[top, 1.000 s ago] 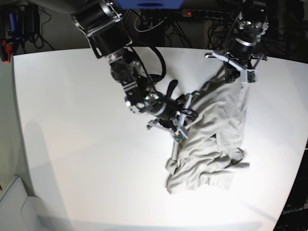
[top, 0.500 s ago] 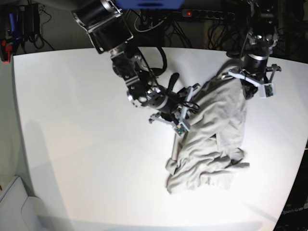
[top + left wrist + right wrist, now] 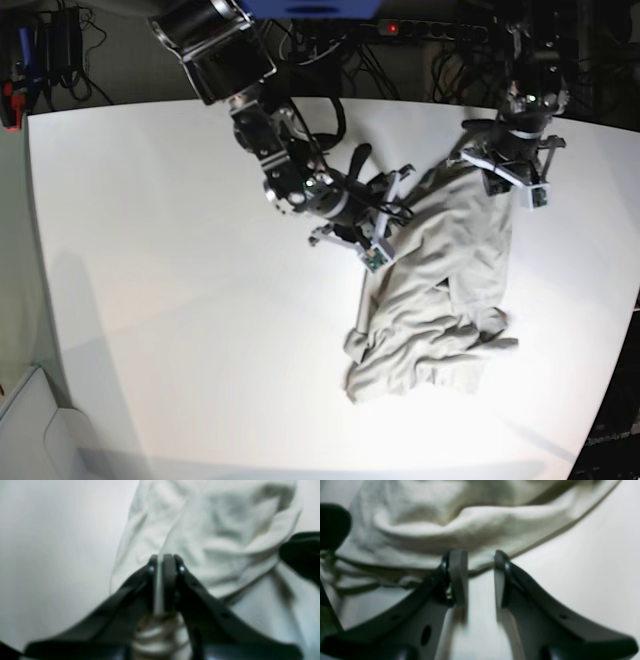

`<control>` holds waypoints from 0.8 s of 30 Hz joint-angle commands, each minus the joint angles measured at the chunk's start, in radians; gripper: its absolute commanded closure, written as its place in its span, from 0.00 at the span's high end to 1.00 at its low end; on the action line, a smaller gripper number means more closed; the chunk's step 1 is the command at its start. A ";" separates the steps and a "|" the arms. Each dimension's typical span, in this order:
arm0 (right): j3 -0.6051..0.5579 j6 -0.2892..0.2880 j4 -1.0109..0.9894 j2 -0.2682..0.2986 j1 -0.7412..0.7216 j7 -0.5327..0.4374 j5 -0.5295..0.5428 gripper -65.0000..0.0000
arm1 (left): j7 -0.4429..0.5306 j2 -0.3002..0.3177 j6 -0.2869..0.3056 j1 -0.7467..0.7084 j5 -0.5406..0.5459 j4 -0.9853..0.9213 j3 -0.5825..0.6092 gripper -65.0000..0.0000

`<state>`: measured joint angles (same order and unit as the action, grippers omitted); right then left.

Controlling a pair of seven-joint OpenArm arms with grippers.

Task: Layout the t-shirt on the table in an organized manner, then fold the t-shirt properly
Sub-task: 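Grasp the t-shirt fabric with both grippers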

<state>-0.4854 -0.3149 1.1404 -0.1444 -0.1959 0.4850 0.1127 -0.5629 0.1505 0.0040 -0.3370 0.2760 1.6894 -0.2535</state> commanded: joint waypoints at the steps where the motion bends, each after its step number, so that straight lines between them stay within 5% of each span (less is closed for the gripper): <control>1: 0.000 -0.005 0.019 -0.013 -0.023 -0.029 0.014 0.31 | 0.010 0.008 0.001 0.022 0.002 0.021 -0.005 0.23; 5: 0.000 -0.005 0.019 -0.013 -0.023 -0.029 0.014 0.31 | -0.001 0.007 0.001 0.026 0.002 0.024 -0.007 0.52; 8: 0.000 -0.005 0.019 -0.013 -0.023 -0.024 0.014 0.31 | -0.004 0.007 0.001 0.025 0.002 0.045 -0.002 0.56; 19: 0.000 -0.005 0.019 -0.013 -0.023 -0.022 0.012 0.31 | -0.012 -0.029 0.001 0.092 0.004 -0.041 0.003 0.55; 24: 0.000 -0.005 0.025 -0.013 -0.023 -0.022 0.012 0.31 | -0.012 -0.019 0.001 0.109 0.004 -0.055 0.093 0.26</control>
<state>-0.4854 -0.3145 1.1408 -0.1448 -0.1986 0.4854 0.1123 -0.5934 0.1272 0.0025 -0.2329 0.2764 1.6169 -0.1585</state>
